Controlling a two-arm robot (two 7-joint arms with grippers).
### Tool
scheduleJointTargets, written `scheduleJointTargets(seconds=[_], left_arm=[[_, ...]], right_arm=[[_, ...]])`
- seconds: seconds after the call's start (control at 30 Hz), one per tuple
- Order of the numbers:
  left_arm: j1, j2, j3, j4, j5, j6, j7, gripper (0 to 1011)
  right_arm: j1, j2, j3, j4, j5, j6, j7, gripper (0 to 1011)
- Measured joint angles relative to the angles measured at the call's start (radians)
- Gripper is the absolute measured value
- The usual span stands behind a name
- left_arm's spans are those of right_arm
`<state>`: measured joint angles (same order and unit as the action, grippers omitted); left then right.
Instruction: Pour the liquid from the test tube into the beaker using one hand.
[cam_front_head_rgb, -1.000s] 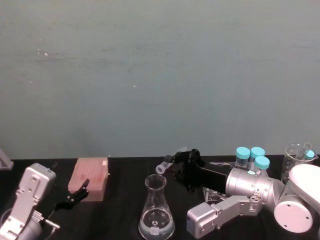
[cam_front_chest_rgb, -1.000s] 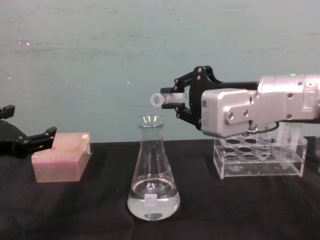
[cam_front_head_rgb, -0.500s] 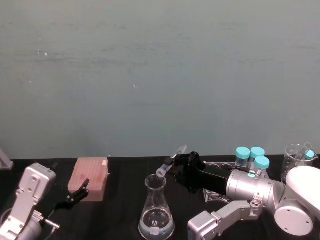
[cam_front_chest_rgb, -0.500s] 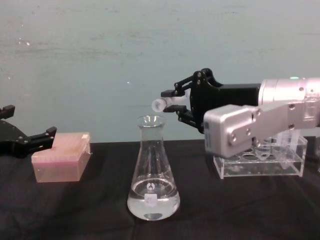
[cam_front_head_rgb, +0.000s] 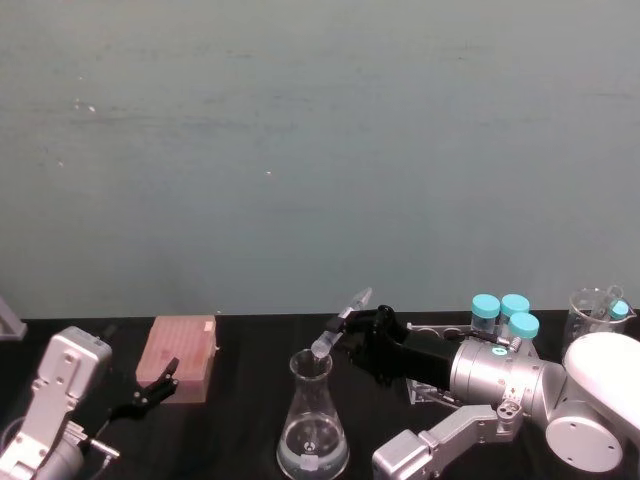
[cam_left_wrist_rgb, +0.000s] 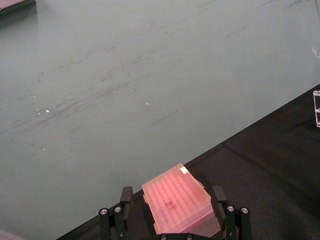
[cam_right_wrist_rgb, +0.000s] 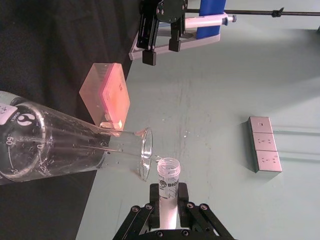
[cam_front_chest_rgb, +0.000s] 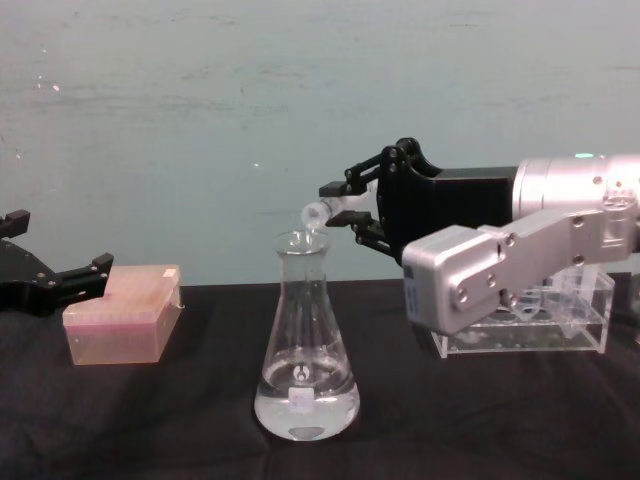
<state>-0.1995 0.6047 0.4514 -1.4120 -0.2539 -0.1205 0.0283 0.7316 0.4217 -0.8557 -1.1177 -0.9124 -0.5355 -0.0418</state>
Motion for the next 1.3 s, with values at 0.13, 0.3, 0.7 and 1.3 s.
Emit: scheduleJointTargets(seconds=[0.13, 0.3, 0.7, 1.3], left_arm=[[0.0, 0.0, 0.0, 0.0, 0.0, 0.0, 0.0, 1000], [0.0, 0.0, 0.0, 0.0, 0.0, 0.0, 0.0, 1000], [0.0, 0.0, 0.0, 0.0, 0.0, 0.0, 0.0, 1000], [0.0, 0.0, 0.0, 0.0, 0.0, 0.0, 0.0, 1000]], right_arm=[[0.004, 0.002, -0.007, -0.001, -0.009, 0.008, -0.006, 207], [0.011, 0.004, -0.017, -0.002, -0.024, 0.016, -0.018, 207], [0.029, 0.014, -0.04, -0.001, -0.053, 0.026, -0.039, 207], [0.051, 0.024, -0.071, 0.0, -0.093, 0.032, -0.07, 207]])
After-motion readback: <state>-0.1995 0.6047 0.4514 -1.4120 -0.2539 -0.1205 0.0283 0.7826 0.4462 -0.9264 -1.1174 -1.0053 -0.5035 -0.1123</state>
